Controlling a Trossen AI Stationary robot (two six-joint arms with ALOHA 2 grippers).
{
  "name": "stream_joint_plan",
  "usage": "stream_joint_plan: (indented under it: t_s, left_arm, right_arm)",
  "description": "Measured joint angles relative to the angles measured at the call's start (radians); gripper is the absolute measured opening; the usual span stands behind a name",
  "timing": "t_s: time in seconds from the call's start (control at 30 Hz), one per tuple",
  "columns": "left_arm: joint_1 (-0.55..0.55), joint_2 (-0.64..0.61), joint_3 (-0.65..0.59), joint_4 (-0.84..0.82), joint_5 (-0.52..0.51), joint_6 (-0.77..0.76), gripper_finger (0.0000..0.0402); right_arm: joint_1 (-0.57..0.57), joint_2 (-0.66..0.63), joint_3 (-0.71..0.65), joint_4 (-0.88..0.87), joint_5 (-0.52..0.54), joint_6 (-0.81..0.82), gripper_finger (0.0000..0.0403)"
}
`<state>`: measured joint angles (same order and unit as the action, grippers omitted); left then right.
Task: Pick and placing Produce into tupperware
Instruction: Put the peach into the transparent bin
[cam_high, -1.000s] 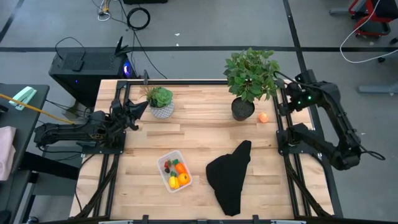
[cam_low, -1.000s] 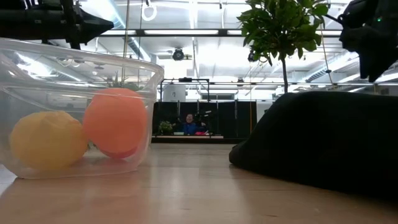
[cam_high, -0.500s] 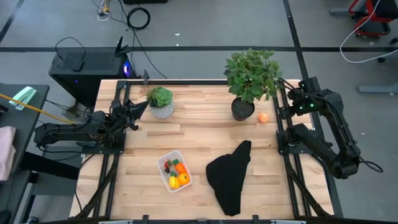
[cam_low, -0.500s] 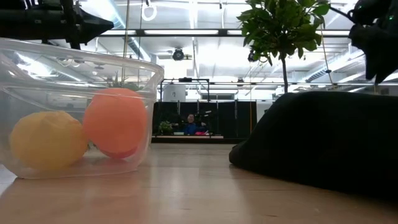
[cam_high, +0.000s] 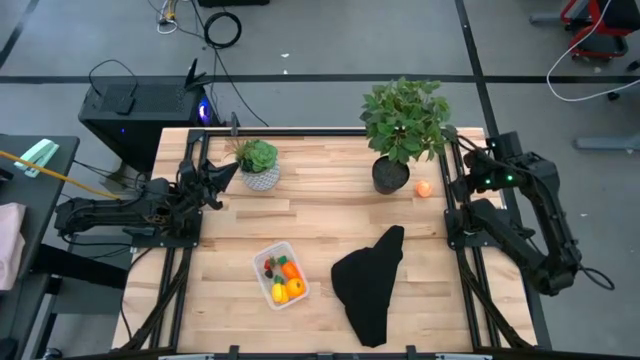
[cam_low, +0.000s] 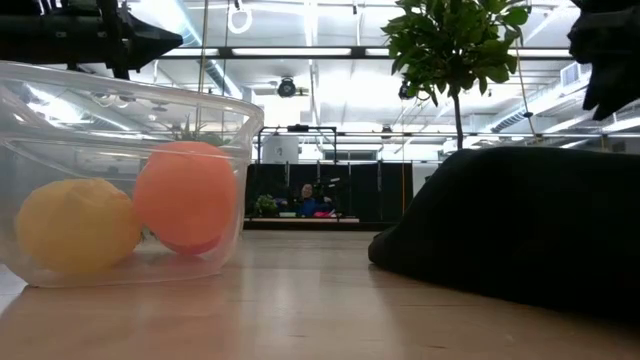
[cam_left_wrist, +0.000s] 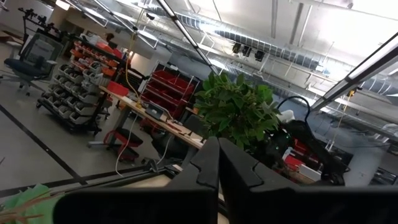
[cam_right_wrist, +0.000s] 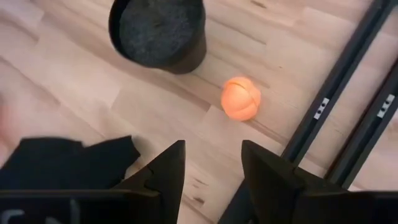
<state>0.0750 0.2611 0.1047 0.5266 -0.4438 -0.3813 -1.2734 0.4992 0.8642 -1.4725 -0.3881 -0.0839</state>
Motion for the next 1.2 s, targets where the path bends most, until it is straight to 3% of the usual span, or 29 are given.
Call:
stream_joint_plan:
  t_s: [0.17,0.33,0.6,0.83,1.2]
  left_arm:
    - [0.000,0.000,0.000,0.000,0.000,0.000,0.0019]
    - [0.000,0.000,0.000,0.000,0.000,0.000,0.0006]
    - [0.000,0.000,0.000,0.000,0.000,0.000,0.0020]
    - [0.000,0.000,0.000,0.000,0.000,0.002,0.0005]
    - [0.000,0.000,0.000,0.000,0.000,0.000,0.0014]
  right_arm:
    - [0.089,0.004,-0.002,0.001,0.025,0.001,0.0164]
    - [0.146,0.047,-0.036,-0.013,0.148,0.101,0.0164]
    - [0.176,0.128,-0.086,-0.032,0.091,0.099,0.0164]
    - [0.284,0.190,-0.086,-0.041,0.193,0.181,0.0164]
    - [0.384,0.310,-0.086,-0.083,0.207,0.241,0.0164]
